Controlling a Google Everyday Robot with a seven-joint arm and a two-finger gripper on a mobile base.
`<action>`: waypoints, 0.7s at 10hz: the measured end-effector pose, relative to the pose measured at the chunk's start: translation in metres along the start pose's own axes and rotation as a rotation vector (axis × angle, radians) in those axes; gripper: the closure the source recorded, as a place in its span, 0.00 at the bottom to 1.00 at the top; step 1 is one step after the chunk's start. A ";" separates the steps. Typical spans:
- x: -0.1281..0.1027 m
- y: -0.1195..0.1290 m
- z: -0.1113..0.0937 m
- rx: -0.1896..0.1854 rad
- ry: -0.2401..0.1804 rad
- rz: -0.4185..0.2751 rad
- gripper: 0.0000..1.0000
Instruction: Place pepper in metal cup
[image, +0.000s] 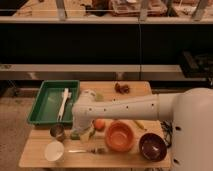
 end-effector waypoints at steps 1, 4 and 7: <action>-0.002 0.000 0.003 0.000 -0.002 0.003 0.35; -0.008 -0.005 0.014 0.008 0.013 0.019 0.35; -0.007 -0.007 0.028 0.007 0.026 0.038 0.35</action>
